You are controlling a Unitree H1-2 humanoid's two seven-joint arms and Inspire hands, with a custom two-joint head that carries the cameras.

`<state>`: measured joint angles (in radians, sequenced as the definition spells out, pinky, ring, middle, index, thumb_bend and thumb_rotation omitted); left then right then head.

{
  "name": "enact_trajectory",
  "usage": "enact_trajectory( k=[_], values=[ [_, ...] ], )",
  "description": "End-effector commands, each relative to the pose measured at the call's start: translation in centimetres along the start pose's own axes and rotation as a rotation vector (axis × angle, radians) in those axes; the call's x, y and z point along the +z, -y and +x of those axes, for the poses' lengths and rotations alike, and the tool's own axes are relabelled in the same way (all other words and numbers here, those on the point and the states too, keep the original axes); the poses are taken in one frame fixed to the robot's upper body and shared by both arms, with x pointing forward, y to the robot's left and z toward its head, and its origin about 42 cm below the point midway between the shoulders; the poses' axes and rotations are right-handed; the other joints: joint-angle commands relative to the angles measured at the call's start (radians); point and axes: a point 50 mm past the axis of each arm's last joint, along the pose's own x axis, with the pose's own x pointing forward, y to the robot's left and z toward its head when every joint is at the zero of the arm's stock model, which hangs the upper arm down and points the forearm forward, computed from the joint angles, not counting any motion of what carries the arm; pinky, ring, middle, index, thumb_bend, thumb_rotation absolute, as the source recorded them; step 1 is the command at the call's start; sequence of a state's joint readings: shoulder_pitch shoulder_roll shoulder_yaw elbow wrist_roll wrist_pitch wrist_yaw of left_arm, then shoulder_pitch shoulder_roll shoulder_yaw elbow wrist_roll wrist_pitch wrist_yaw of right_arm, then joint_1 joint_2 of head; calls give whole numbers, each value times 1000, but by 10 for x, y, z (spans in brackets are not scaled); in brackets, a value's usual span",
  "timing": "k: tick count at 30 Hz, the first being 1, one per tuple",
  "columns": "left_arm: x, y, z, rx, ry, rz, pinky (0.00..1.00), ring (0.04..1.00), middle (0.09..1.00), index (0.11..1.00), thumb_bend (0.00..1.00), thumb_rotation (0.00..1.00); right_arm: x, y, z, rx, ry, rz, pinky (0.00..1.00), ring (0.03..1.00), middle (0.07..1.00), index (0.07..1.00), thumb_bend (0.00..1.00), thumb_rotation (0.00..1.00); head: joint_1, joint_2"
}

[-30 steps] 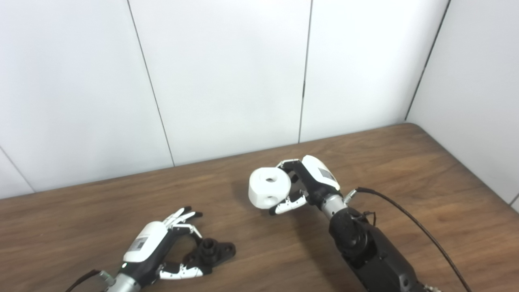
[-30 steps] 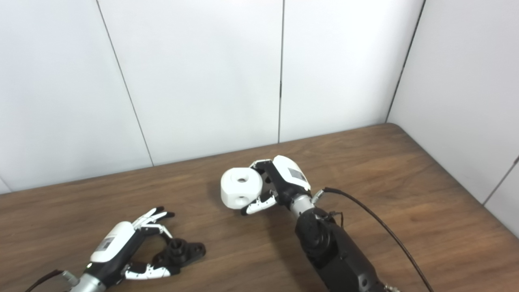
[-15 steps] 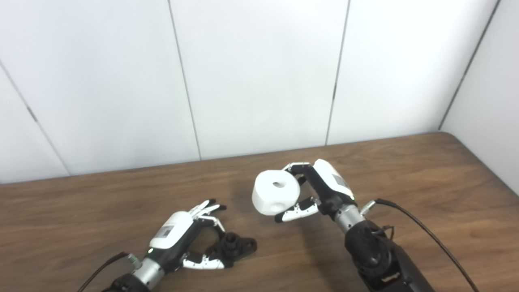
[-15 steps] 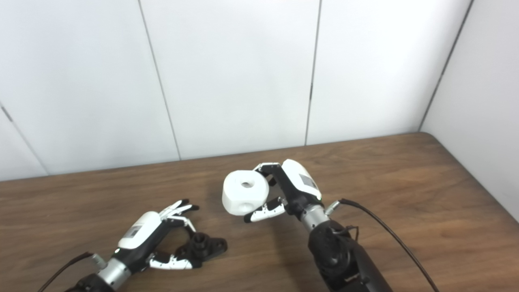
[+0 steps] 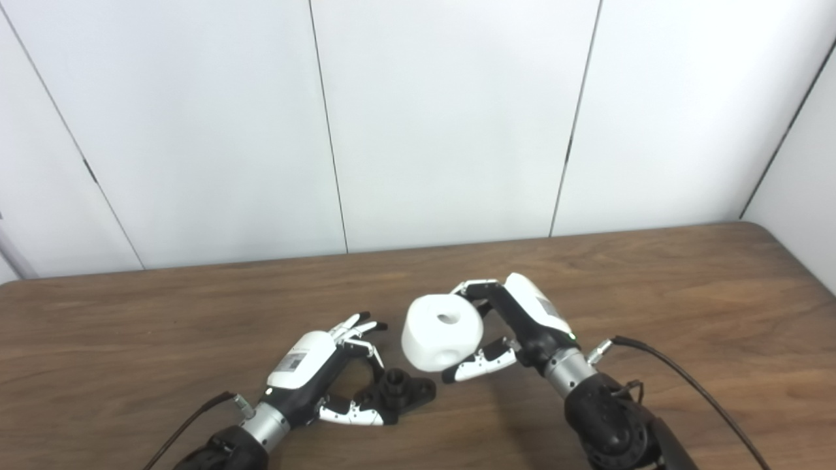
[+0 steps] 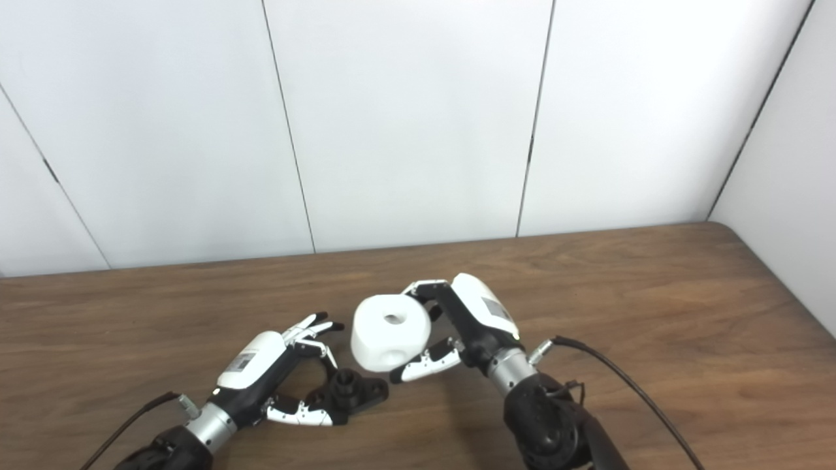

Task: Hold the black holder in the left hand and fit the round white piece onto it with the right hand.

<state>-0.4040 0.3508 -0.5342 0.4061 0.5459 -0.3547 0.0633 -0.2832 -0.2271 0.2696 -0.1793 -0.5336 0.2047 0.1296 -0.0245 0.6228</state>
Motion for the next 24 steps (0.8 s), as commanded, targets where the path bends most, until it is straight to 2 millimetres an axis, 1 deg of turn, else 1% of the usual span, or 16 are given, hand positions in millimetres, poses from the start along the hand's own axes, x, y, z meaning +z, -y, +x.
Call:
enact_trajectory(
  k=[1, 7, 17, 24],
  values=[
    [3, 83, -31, -272, -117, -26, 957, 991, 907, 484, 523, 53, 23, 13, 9, -37, 111, -17, 589, 716, 712, 481, 520, 125, 3, 4],
    [5, 85, -31, -271, -114, -28, 955, 990, 904, 485, 523, 54, 30, 8, 11, -23, 134, -19, 577, 703, 704, 481, 520, 126, 11, 12],
    [10, 85, -30, -273, -114, -31, 960, 994, 906, 485, 523, 55, 42, 1, 18, 4, 163, -35, 605, 724, 713, 482, 520, 128, 20, 26],
    [12, 86, -29, -273, -116, -31, 957, 991, 903, 485, 523, 55, 43, -6, 22, 43, 158, -48, 613, 710, 705, 482, 520, 128, 25, 33]
  ],
)
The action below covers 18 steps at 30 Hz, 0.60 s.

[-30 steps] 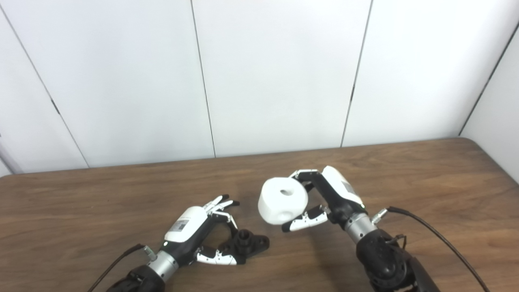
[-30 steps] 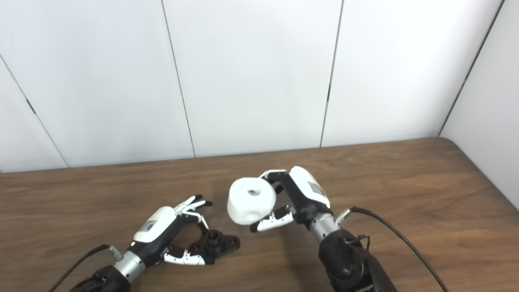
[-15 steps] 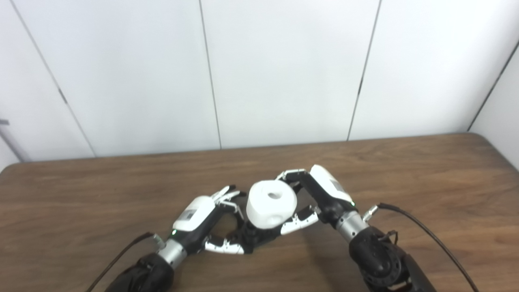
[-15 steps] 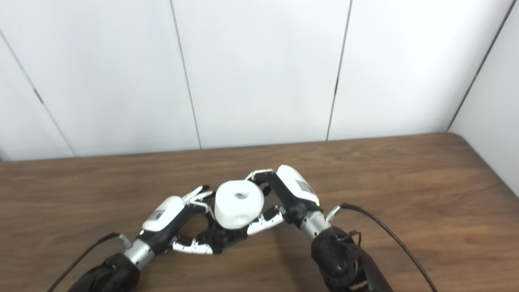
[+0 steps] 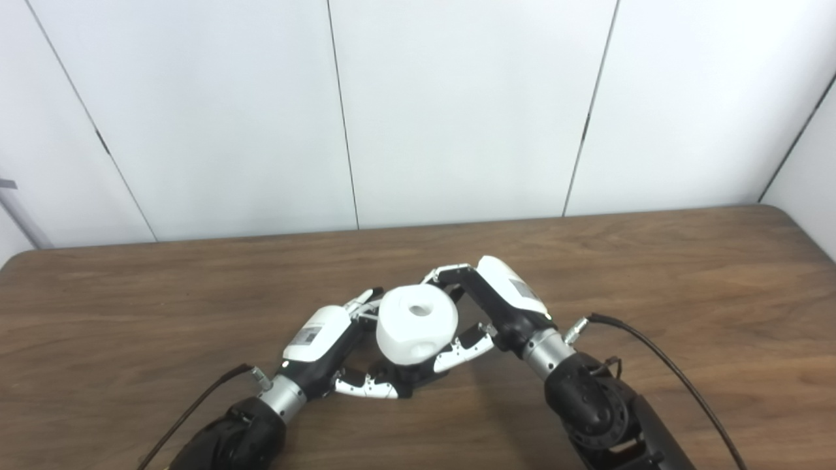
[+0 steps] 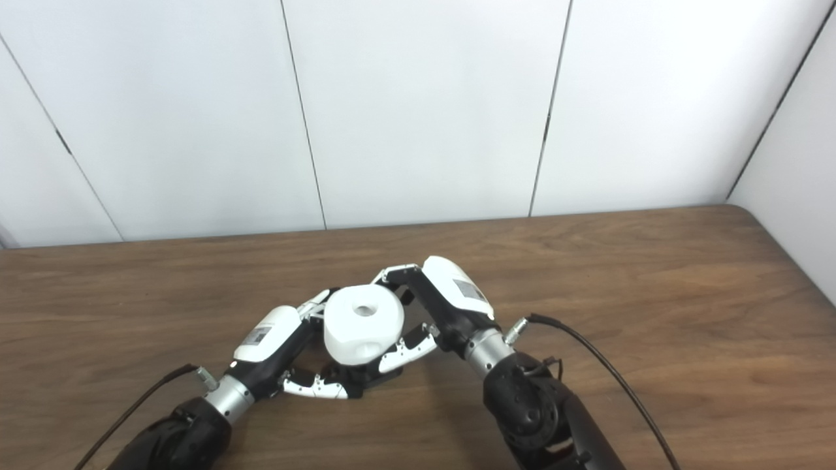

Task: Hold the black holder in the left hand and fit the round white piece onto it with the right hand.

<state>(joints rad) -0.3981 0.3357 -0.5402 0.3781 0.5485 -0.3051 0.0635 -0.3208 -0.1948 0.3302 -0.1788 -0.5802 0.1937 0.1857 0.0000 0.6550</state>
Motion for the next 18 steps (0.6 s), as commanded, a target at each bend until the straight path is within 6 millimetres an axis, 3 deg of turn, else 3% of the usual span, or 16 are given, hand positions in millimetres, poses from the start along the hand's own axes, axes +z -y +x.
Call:
enact_trajectory(
  k=[1, 18],
  values=[
    [3, 83, -34, -282, -100, -22, 957, 992, 903, 485, 523, 55, 17, 10, 11, -30, 78, -22, 611, 709, 705, 482, 520, 128, 2, 2],
    [3, 81, -36, -280, -102, -26, 964, 999, 908, 485, 523, 55, 2, 4, 15, 59, 68, -113, 638, 720, 716, 481, 519, 131, 7, 10]
  ],
)
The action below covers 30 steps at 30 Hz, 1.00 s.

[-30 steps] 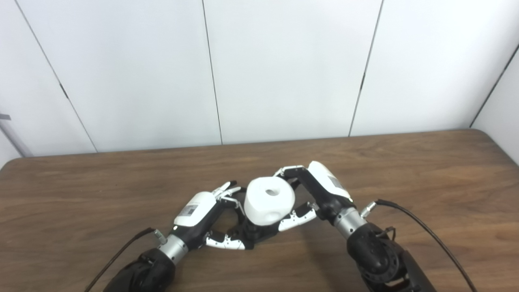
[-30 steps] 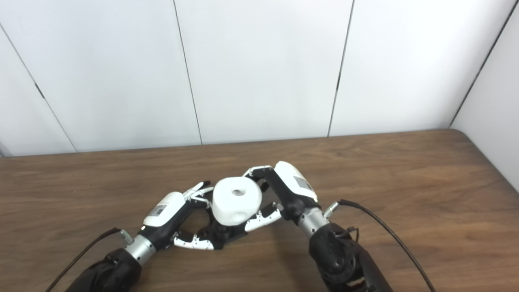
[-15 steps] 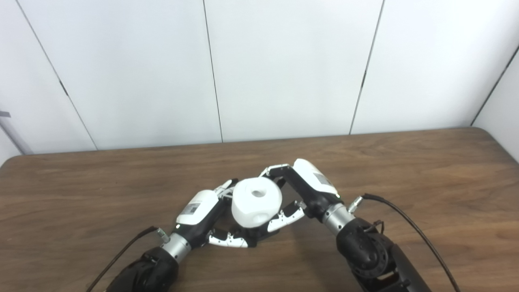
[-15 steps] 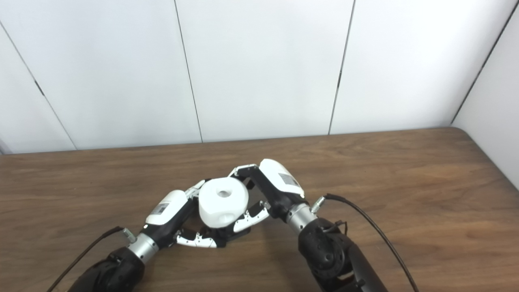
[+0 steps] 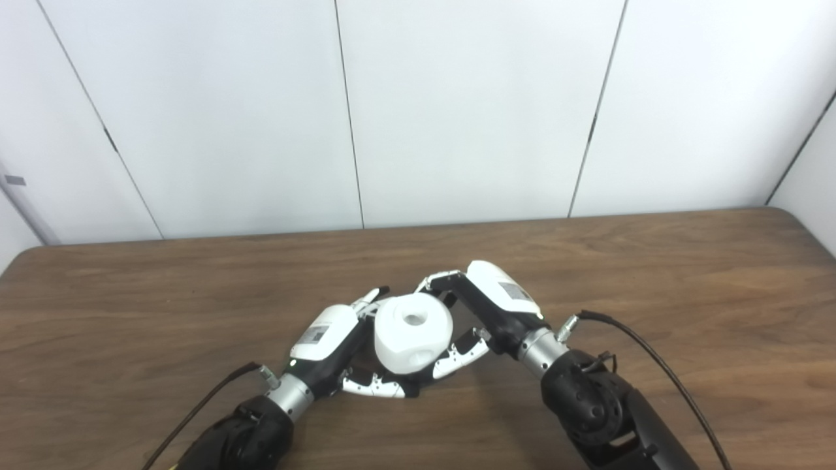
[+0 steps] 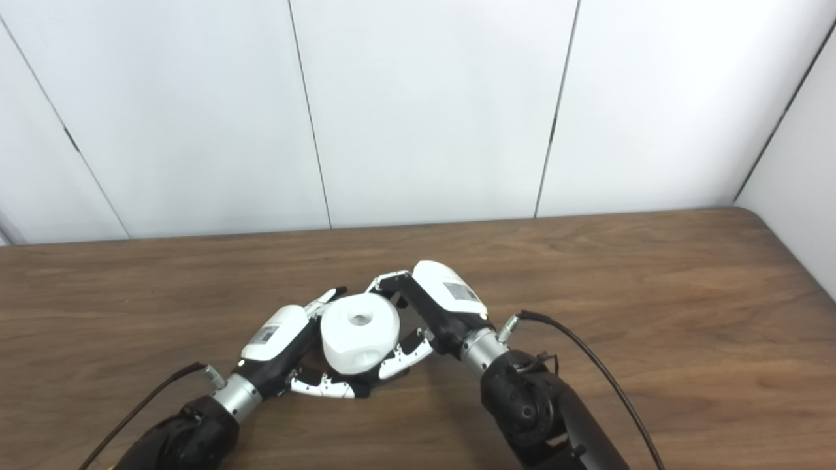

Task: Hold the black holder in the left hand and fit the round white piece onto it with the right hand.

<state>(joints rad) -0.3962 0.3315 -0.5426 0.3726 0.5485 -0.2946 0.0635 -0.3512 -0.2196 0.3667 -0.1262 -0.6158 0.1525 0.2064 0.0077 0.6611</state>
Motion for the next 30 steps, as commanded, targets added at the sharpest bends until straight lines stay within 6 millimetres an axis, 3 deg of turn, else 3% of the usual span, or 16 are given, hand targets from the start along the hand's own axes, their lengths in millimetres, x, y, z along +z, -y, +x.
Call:
enact_trajectory(
  k=[1, 30],
  values=[
    [0, 80, -37, -280, -99, -24, 967, 1000, 908, 485, 523, 55, 6, 10, 7, -1, 41, -41, 643, 723, 717, 481, 519, 131, -1, 5],
    [2, 79, -40, -284, -105, -25, 963, 991, 907, 484, 523, 53, -2, 32, -2, -4, 35, -89, 642, 719, 713, 482, 519, 130, -10, 33]
  ],
)
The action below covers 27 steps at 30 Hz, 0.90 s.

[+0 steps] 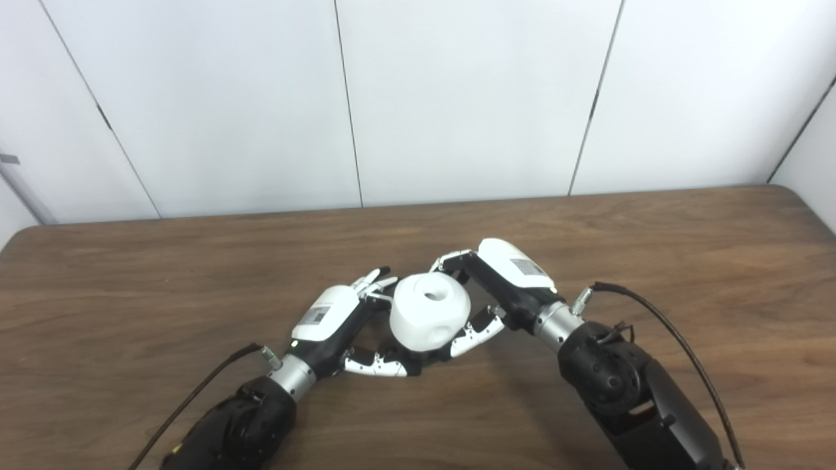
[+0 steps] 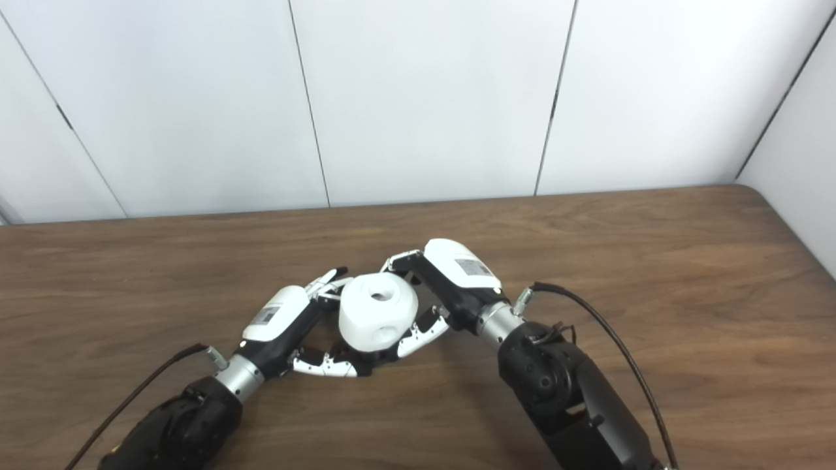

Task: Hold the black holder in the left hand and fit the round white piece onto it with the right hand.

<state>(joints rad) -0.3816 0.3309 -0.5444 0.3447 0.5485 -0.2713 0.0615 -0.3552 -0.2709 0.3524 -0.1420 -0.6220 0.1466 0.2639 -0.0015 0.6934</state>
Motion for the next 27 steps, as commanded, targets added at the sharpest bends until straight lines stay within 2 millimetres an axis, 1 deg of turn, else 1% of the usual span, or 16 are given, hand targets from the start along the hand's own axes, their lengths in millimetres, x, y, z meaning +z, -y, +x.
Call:
enact_trajectory(
  k=[1, 9, 17, 27],
  values=[
    [-3, 77, -38, -286, -98, -18, 965, 992, 907, 484, 523, 53, 7, 20, 4, -48, 45, -36, 634, 716, 712, 482, 519, 129, 0, 2],
    [0, 77, -38, -291, -103, -24, 974, 997, 914, 484, 523, 53, 8, 28, 4, -52, 53, -49, 637, 716, 713, 482, 520, 129, 2, 7],
    [1, 78, -35, -279, -93, -20, 955, 991, 907, 484, 523, 54, 8, 32, 4, -45, 59, -67, 645, 719, 714, 482, 520, 130, 7, 11],
    [3, 80, -32, -278, -91, -24, 963, 998, 910, 484, 523, 54, 21, 38, 15, -15, 125, -128, 635, 712, 716, 482, 519, 131, 16, 15]
  ],
)
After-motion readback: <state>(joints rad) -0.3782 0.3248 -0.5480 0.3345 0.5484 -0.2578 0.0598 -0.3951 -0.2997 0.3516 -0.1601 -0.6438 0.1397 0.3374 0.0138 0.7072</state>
